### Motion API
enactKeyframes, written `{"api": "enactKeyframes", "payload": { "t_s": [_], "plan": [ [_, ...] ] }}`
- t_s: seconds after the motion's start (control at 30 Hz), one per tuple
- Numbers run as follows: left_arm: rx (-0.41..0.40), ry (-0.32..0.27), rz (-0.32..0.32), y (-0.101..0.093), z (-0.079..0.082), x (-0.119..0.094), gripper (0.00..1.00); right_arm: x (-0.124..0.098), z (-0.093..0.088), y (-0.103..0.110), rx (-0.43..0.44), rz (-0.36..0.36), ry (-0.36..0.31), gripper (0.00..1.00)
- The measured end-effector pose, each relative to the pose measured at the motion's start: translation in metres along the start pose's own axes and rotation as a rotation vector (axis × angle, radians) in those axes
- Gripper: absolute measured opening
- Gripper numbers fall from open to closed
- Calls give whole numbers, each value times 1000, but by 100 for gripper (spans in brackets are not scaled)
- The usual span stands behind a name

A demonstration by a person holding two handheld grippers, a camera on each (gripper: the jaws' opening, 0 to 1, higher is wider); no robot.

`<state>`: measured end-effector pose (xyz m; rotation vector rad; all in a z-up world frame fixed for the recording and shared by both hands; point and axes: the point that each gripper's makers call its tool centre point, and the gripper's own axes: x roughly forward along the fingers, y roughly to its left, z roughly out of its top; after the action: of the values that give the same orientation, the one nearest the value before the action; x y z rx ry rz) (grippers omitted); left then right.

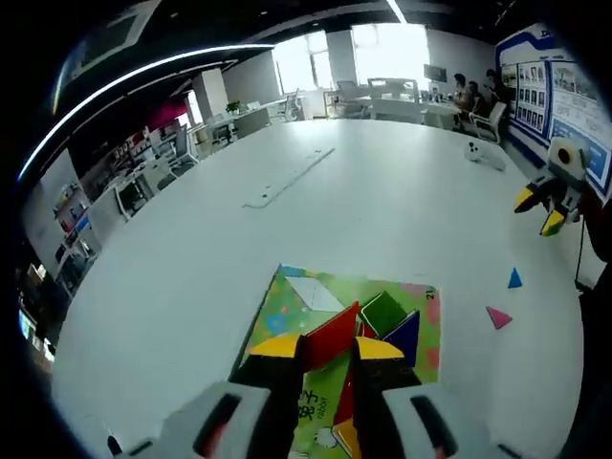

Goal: Pick up the tangram pieces one by one and place each piece onto its matching region on the pattern sheet, fitting the shapes together until the outline on the sheet is completely filled by the tangram pieces

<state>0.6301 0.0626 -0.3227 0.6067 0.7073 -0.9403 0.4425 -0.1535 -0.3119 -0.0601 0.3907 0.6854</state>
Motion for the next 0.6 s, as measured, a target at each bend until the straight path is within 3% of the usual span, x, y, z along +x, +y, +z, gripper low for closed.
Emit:
{"api": "enactKeyframes", "payload": {
  "t_s": [0.1, 0.3, 0.47, 0.6],
  "plan": [
    [66, 43, -9, 0, -1, 2, 21, -1, -4, -4, 11, -6, 6, 32],
    [59, 107, -79, -6, -2, 6, 21, -1, -8, -12, 23, -17, 15, 32],
    [36, 89, -110, -1, 3, 9, 21, 0, -7, -15, 29, -16, 10, 32],
    [25, 132, -129, -3, -5, 12, 21, -2, -7, -19, 34, -25, 10, 32]
  ]
}}
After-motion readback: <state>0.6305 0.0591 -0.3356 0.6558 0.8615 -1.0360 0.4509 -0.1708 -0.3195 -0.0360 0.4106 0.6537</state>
